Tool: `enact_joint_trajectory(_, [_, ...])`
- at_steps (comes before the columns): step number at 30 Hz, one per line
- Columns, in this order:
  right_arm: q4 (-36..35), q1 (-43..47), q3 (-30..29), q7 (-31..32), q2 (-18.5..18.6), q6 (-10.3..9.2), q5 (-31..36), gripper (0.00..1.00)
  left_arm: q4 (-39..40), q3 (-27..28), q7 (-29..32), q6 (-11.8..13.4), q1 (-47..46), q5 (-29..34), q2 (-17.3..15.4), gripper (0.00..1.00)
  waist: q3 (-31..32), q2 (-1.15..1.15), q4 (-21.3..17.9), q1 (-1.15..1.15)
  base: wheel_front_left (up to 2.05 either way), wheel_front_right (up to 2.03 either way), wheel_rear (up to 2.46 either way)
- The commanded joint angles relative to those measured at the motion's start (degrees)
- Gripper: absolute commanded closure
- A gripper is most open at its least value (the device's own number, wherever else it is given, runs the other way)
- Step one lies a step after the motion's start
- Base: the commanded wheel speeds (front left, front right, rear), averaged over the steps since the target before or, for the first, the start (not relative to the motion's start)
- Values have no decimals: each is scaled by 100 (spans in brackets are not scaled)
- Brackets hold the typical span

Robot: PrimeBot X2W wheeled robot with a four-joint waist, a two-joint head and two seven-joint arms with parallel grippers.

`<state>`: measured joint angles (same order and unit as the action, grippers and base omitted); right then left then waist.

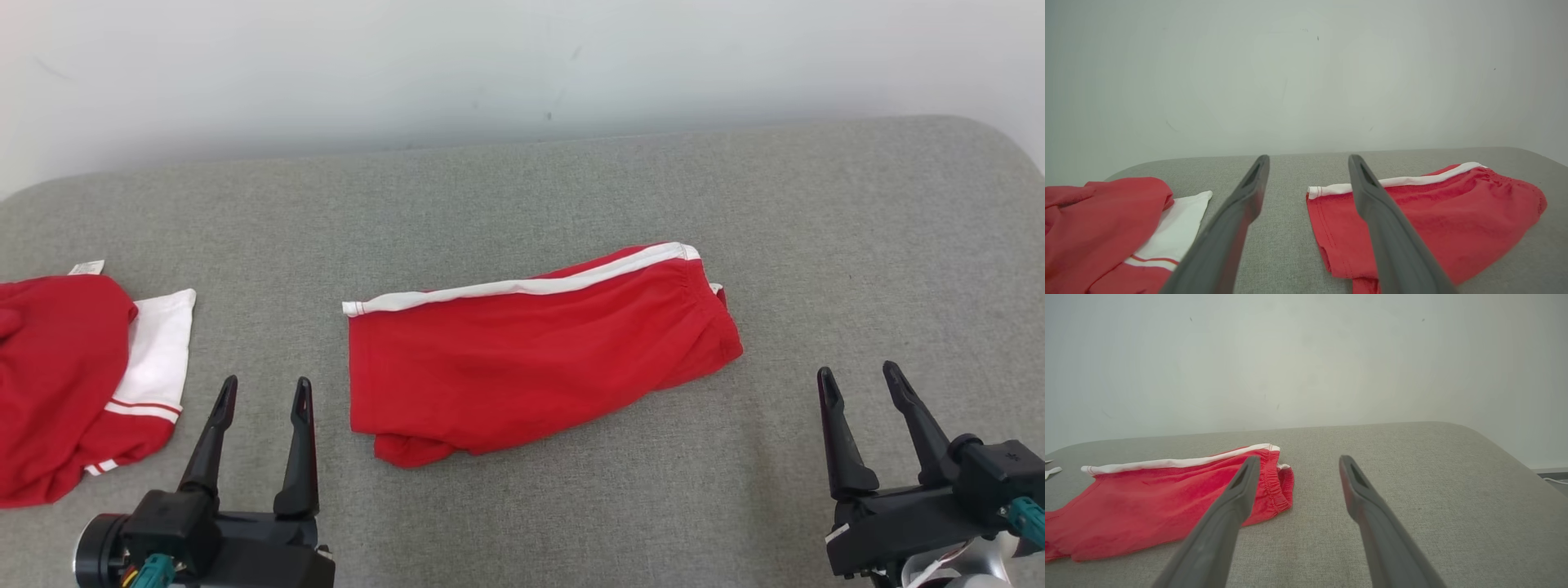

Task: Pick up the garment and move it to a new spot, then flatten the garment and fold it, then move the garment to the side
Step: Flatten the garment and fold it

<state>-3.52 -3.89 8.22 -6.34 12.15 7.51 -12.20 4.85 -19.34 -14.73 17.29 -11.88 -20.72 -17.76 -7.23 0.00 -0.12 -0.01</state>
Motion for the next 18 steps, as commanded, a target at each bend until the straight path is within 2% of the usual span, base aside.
enact_joint_trajectory(1, [9,69,3,15,32,-4,31,0,-21,-12,-10,1,62,31,-5,0,12,0,15,1,0,0,0])
enact_joint_trajectory(11, [17,-61,-109,114,55,-4,-47,0,-55,-143,26,-20,-79,51,49,0,-34,0,186,1,0,0,0])
enact_joint_trajectory(18, [667,-637,-22,316,177,-4,-237,0,-41,-286,53,-54,-264,110,117,0,-260,0,362,1,0,0,0])
